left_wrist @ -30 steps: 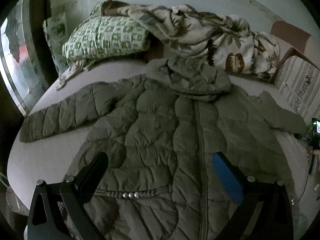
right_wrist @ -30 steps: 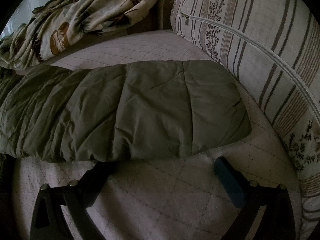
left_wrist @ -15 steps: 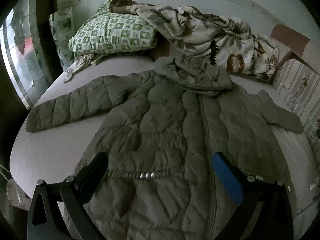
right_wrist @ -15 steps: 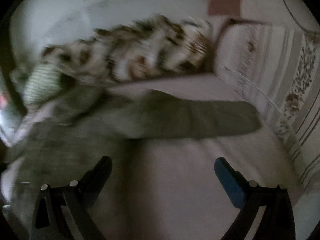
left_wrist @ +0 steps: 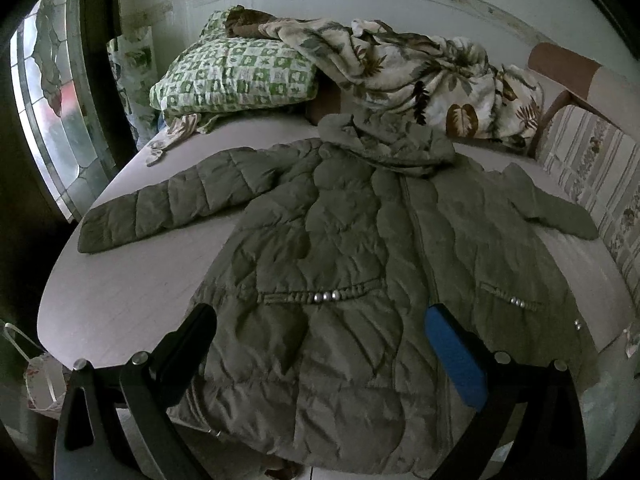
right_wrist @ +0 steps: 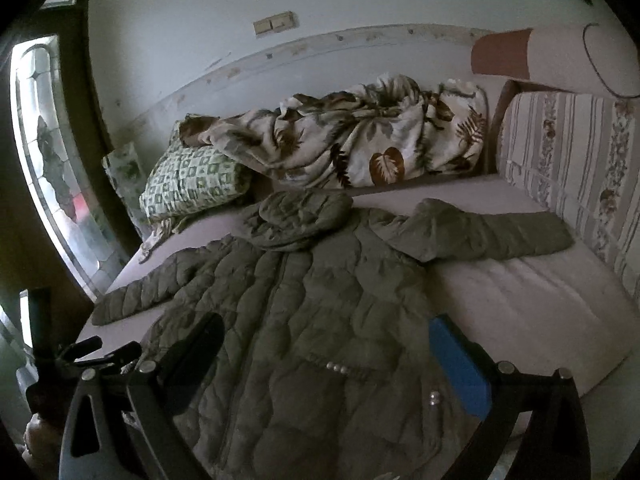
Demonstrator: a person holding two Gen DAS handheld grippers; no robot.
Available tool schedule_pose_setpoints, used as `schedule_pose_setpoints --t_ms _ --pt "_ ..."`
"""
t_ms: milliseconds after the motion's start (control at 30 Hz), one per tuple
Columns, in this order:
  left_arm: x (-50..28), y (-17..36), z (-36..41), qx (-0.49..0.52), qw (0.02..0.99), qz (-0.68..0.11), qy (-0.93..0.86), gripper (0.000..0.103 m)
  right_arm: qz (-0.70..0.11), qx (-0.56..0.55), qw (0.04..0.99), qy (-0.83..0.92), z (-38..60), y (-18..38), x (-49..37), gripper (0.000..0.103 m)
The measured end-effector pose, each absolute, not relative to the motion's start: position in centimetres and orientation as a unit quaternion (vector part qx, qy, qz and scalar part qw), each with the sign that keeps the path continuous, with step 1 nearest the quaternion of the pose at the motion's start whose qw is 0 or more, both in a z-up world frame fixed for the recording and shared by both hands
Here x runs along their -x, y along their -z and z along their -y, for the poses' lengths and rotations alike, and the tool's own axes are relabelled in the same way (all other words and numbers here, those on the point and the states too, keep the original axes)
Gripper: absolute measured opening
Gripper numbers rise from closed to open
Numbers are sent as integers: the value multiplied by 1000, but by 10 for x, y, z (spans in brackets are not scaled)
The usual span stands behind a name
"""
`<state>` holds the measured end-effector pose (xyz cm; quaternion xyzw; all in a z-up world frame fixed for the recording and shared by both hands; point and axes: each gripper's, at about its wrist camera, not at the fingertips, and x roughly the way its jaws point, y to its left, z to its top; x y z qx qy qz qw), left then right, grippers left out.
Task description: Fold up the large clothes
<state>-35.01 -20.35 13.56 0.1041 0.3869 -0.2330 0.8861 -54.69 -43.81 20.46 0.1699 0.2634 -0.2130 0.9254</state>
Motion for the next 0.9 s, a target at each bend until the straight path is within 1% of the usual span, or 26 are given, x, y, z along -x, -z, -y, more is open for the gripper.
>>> schedule_pose_setpoints --t_ms 167,333,733,900 --pt "364 -136 195 -112 884 -386 236 103 -275 -148 924 220 414 -209 553 103" --pt "386 -134 181 -123 884 -381 240 103 -299 -125 923 208 387 -200 570 103" --pt "448 -130 137 -150 886 -367 239 103 -324 -122 914 212 353 -178 636 103" --pt "462 -126 121 -139 884 -376 239 103 -327 -127 912 214 344 -173 657 103"
